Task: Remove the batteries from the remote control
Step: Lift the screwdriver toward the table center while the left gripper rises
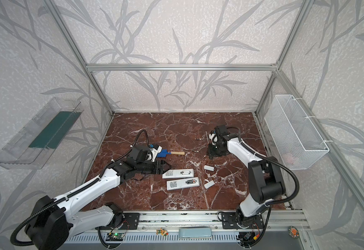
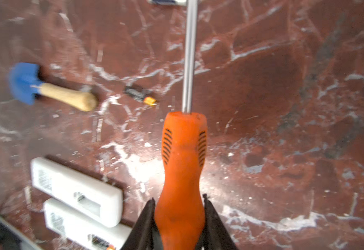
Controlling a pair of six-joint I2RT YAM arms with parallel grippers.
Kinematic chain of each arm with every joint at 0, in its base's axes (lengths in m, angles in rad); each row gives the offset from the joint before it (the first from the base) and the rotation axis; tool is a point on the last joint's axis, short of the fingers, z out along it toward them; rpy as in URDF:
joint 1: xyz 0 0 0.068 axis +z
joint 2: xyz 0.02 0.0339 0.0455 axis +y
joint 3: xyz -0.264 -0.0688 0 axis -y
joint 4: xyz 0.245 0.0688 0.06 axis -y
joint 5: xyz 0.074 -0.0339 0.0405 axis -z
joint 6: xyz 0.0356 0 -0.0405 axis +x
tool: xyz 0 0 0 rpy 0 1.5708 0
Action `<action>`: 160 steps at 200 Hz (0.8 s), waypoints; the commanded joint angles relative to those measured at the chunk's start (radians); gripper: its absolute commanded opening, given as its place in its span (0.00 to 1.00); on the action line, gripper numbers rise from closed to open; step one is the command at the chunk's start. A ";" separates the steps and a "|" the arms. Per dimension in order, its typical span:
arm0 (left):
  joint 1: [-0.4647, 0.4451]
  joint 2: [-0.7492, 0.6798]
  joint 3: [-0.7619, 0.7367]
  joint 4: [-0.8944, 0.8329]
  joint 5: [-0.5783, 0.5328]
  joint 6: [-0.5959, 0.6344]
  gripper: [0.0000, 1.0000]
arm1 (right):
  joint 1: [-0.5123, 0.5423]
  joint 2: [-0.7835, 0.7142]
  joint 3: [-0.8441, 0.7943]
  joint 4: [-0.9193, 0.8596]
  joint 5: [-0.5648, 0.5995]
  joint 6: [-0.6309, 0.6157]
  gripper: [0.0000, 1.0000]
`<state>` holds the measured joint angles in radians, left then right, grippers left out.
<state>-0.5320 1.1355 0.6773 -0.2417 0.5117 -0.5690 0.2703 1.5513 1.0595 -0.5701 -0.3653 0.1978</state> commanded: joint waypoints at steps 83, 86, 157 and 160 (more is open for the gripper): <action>0.056 0.099 -0.020 0.701 0.283 -0.340 0.75 | 0.117 -0.338 -0.175 0.245 -0.569 0.127 0.16; 0.055 0.102 -0.017 0.707 0.286 -0.344 0.75 | 0.123 -0.338 -0.173 0.244 -0.568 0.127 0.16; 0.045 0.173 0.034 0.730 0.234 -0.401 0.76 | 0.355 -0.287 -0.051 0.048 -0.353 0.005 0.15; 0.045 0.174 0.035 0.718 0.231 -0.398 0.74 | 0.361 -0.287 -0.050 0.048 -0.347 0.005 0.15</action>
<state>-0.4831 1.3014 0.6735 0.4755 0.7616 -0.9504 0.5934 1.2572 0.9722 -0.4686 -0.7799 0.2413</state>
